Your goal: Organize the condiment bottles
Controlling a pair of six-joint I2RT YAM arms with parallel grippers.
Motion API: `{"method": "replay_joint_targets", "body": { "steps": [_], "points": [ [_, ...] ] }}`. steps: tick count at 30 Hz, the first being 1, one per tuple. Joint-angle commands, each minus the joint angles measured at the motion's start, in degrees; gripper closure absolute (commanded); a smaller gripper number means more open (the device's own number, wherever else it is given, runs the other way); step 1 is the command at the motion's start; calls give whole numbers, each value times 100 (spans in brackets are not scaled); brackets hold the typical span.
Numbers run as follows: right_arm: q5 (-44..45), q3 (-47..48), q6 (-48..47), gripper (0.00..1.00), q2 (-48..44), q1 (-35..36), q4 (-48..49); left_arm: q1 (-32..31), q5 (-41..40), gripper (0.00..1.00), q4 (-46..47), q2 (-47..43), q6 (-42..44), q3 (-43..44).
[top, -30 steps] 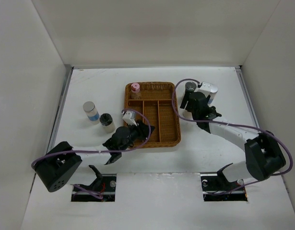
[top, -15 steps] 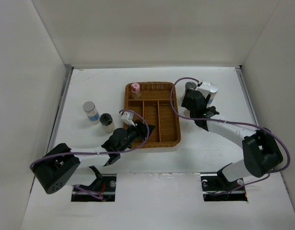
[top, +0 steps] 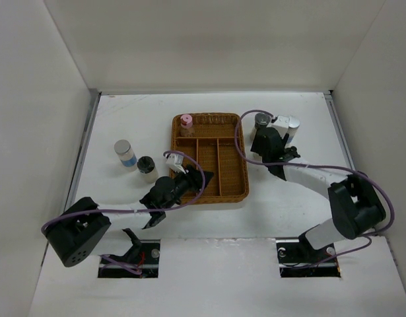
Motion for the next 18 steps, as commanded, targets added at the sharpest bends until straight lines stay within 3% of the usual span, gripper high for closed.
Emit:
{"method": "replay_joint_targets", "body": {
  "steps": [1, 9, 14, 18],
  "points": [
    [-135, 307, 21, 29, 280, -57, 298, -6, 61, 67, 423, 72, -54, -42],
    [295, 466, -374, 56, 457, -58, 790, 20, 70, 67, 467, 72, -81, -77],
    [525, 299, -497, 59, -350, 241, 764, 38, 44, 65, 511, 37, -98, -112],
    [253, 675, -515, 59, -730, 487, 589, 248, -70, 55, 608, -234, -230, -287]
  ]
}}
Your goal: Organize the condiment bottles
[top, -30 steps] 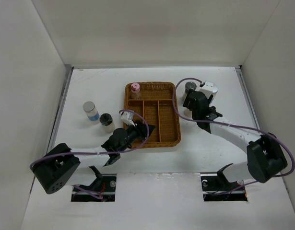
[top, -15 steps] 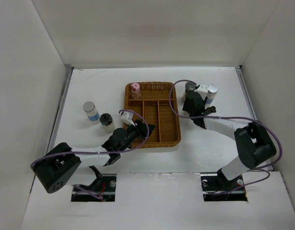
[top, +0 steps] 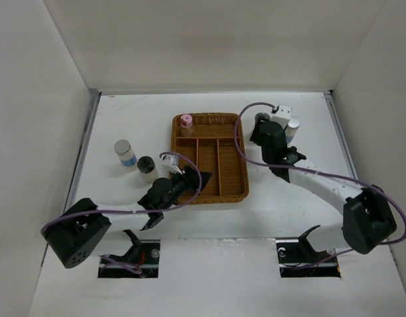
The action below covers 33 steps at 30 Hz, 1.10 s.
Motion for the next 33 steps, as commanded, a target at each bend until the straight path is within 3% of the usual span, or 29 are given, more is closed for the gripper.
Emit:
{"method": "replay_joint_targets", "body": {
  "steps": [1, 6, 9, 17, 26, 28, 33],
  "points": [
    [-86, 529, -104, 59, -345, 225, 260, 281, -123, 52, 477, -464, -149, -214],
    [-711, 1627, 1, 60, 619, 436, 269, 879, -141, 37, 144, -1711, -255, -504],
    [-764, 2321, -25, 60, 1357, 603, 234, 915, -115, 33, -146, -2047, -185, -434],
    [-940, 4071, -43, 60, 3195, 876, -302, 880, 88, 30, -147, -2215, -167, -416],
    [-870, 4424, 80, 58, 3952, 1034, -522, 827, 70, 30, -173, -2215, -176, -443],
    [-808, 4415, 72, 55, 4031, 1078, -540, 827, 62, 30, -173, -2232, -167, -443],
    [-746, 4354, 142, 33, 3988, 1104, -549, 818, 61, 30, -147, -2127, -193, -451]
  ]
}}
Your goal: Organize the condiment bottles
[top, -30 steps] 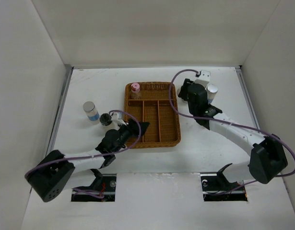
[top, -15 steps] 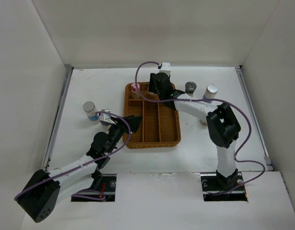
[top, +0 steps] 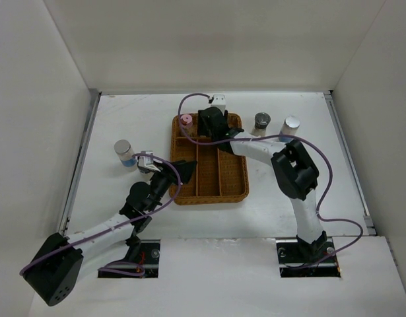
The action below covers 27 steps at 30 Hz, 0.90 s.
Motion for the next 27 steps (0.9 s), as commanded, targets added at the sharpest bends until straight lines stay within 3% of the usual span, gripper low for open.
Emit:
{"method": "replay_joint_targets", "body": {
  "steps": [1, 10, 18, 27],
  "points": [
    [97, 169, 116, 29, -193, 71, 190, -38, 79, 30, 246, -5, -21, -1],
    [-237, -762, 187, 22, -1738, -192, 506, -197, 70, 30, 264, 302, 58, 60],
    [228, -2116, 116, 16, -3093, -1167, 542, -442, 158, 29, 448, 856, 85, 201],
    [352, -2179, -253, 0, -2867, -1652, 15, -504, 325, 29, 651, 1243, 58, 280]
  ]
}}
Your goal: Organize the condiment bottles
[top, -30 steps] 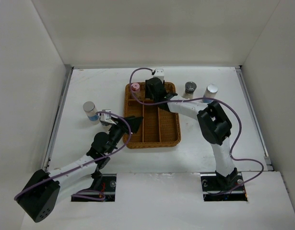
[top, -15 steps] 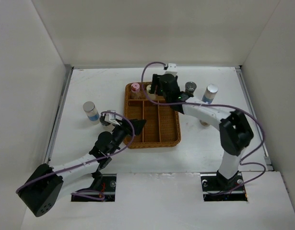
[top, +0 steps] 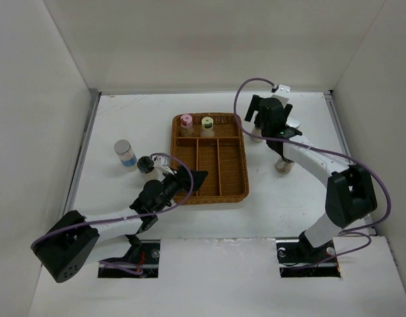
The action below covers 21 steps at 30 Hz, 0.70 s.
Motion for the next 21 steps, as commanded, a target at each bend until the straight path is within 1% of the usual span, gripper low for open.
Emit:
{"method": "replay_joint_targets", "body": {
  "steps": [1, 7, 13, 16, 21],
  "points": [
    [44, 149, -253, 0, 224, -15, -97, -45, 133, 29, 463, 4, 67, 221],
    [-88, 509, -367, 1, 751, -173, -176, -36, 133, 29, 463, 39, 76, 221],
    [-105, 825, -464, 6, 1253, -314, -246, -19, 133, 28, 480, 136, 23, 221],
    [-88, 887, -499, 13, 1376, -331, -220, -10, 98, 28, 480, 136, 58, 221],
    [-62, 861, -499, 37, 1342, -331, 61, -1, 133, 29, 542, 241, 32, 221]
  ]
}}
